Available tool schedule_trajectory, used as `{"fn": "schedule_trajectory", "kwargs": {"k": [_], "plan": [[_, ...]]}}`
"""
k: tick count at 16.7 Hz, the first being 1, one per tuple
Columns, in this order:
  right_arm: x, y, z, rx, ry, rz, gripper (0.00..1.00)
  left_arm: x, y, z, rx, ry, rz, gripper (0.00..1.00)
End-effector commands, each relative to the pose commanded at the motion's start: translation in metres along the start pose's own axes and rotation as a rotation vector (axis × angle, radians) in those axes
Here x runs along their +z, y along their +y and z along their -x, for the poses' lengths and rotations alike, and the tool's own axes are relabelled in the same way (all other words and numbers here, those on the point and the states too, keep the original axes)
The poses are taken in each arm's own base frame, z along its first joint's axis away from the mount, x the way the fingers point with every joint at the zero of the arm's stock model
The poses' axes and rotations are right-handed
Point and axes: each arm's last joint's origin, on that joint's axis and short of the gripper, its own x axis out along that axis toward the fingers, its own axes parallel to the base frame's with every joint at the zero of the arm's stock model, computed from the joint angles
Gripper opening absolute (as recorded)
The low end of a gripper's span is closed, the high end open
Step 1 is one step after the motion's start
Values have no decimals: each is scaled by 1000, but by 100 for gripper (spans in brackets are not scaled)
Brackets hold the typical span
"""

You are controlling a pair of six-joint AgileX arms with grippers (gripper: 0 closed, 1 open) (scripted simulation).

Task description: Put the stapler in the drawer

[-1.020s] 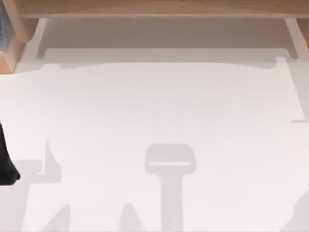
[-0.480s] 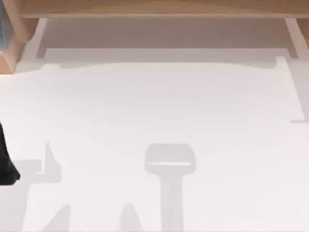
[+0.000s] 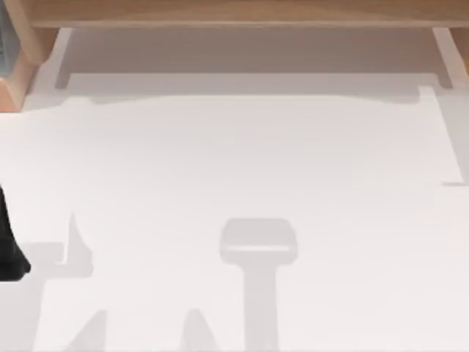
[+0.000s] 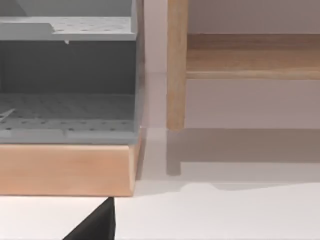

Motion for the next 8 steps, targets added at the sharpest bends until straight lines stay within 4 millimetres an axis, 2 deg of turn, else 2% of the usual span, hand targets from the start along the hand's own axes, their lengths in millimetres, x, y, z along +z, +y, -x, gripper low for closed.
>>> {"fn": "schedule_trajectory", "kwargs": {"k": [3,8], "plan": [[14,1,1,-18,-64,49,100,0,0,0,0,0,0,100],[13,1,1,-21,-59,50,100,0,0,0,0,0,0,100]]}}
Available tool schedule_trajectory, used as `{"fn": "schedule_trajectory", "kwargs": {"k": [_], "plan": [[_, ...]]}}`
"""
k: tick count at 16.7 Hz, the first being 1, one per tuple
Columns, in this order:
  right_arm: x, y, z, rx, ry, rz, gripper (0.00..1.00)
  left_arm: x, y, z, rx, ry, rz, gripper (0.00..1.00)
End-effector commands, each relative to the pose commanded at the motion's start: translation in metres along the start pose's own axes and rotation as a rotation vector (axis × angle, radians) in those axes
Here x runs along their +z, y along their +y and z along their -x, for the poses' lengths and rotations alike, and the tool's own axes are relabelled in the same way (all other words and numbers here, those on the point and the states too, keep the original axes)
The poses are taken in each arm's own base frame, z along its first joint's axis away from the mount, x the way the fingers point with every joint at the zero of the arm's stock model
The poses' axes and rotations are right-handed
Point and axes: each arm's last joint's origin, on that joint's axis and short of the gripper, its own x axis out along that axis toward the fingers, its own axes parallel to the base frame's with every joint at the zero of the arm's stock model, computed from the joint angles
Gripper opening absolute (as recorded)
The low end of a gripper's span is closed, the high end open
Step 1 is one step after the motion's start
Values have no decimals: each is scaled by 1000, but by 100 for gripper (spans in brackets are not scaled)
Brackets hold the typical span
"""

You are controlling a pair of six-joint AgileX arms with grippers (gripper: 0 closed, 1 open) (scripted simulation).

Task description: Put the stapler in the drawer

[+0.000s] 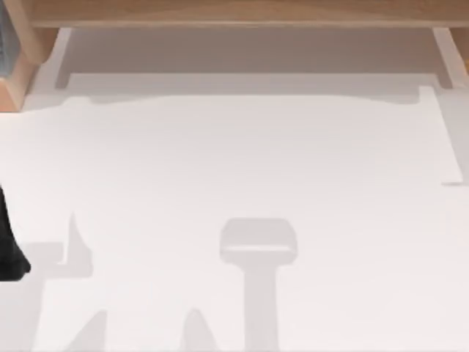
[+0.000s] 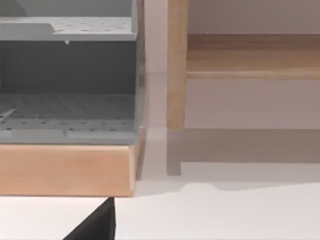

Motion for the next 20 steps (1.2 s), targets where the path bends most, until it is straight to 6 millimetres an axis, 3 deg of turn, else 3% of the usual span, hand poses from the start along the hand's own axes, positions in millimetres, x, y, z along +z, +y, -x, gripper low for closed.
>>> {"fn": "schedule_trajectory", "kwargs": {"k": [6,10,20], "plan": [[2,1,-24,2,-6,-1,100,0,0,0,0,0,0,100],[2,1,-25,2,-6,-1,100,0,0,0,0,0,0,100],[2,1,-25,2,-6,-1,25,0,0,0,0,0,0,100]]}}
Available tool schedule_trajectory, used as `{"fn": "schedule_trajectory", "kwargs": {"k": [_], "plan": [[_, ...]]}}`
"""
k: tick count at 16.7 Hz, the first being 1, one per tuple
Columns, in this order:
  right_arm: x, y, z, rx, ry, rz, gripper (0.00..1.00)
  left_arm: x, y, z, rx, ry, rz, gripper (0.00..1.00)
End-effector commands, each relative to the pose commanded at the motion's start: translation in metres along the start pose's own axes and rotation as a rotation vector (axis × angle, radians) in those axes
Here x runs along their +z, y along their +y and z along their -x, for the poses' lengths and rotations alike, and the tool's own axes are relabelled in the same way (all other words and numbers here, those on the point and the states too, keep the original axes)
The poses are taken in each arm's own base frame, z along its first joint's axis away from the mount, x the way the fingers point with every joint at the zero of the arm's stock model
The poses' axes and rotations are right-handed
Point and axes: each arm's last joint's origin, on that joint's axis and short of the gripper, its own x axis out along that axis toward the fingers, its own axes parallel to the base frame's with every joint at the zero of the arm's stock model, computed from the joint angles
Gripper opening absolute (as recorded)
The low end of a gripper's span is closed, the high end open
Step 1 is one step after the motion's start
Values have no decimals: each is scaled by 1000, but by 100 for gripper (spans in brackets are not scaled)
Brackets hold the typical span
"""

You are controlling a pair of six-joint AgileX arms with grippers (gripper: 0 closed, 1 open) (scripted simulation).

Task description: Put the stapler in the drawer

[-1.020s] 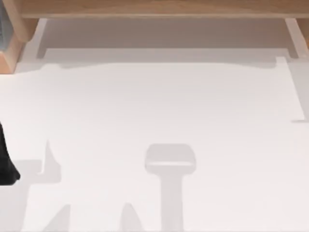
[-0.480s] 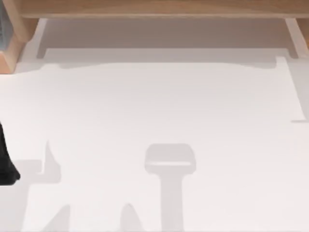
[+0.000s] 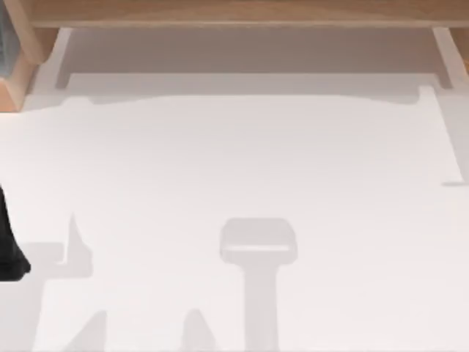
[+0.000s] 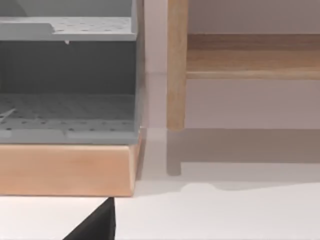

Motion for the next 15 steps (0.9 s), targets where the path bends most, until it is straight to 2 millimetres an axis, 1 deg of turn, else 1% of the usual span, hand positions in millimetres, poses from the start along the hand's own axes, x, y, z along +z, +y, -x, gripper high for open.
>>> {"fn": "schedule_trajectory", "kwargs": {"k": [3,4,12,13,15], "plan": [[0,0,0,0,0,0,2,0,0,0,0,0,0,100],[0,0,0,0,0,0,0,0,0,0,0,0,0,100],[0,1,0,4,2,-5,0,0,0,0,0,0,0,100],[0,1,-1,6,1,-8,0,0,0,0,0,0,0,100],[1,4,-11,17,-5,-21,0,0,0,0,0,0,0,100]]}}
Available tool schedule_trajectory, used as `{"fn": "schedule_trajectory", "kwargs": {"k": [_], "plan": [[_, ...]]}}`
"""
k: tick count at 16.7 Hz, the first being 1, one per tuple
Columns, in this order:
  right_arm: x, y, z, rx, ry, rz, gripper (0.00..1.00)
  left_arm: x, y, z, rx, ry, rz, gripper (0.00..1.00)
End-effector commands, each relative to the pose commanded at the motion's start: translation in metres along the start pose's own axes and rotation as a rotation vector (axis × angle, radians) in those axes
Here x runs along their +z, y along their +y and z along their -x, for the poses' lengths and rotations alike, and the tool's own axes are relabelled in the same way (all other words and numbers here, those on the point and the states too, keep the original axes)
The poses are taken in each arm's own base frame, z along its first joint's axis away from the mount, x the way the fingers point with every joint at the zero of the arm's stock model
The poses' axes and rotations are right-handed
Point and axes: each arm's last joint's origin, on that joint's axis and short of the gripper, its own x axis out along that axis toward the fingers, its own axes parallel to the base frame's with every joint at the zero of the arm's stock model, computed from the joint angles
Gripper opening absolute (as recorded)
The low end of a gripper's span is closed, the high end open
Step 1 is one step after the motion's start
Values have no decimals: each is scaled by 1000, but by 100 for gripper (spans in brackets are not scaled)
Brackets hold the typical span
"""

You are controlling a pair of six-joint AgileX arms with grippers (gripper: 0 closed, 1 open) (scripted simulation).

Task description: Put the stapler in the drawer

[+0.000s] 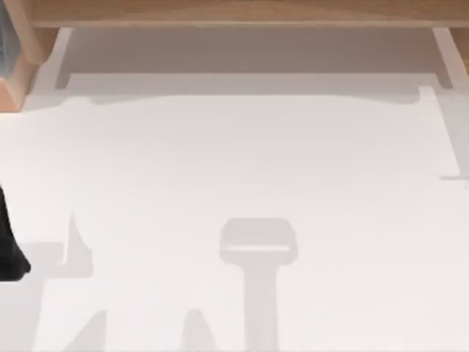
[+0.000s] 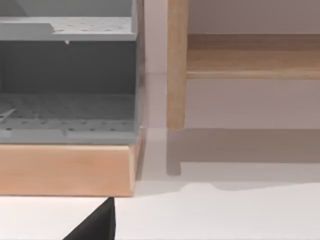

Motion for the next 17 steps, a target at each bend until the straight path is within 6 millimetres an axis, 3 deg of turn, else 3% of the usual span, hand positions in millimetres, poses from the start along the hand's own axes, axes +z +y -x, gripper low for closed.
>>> {"fn": "schedule_trajectory", "kwargs": {"k": [7,14,17], "plan": [[-2,-5,-50,-15,7,19,0,0,0,0,0,0,0,100],[-8,0,-58,1,37,20,0,0,0,0,0,0,0,100],[-9,-3,-87,-10,34,19,0,0,0,0,0,0,0,100]]}}
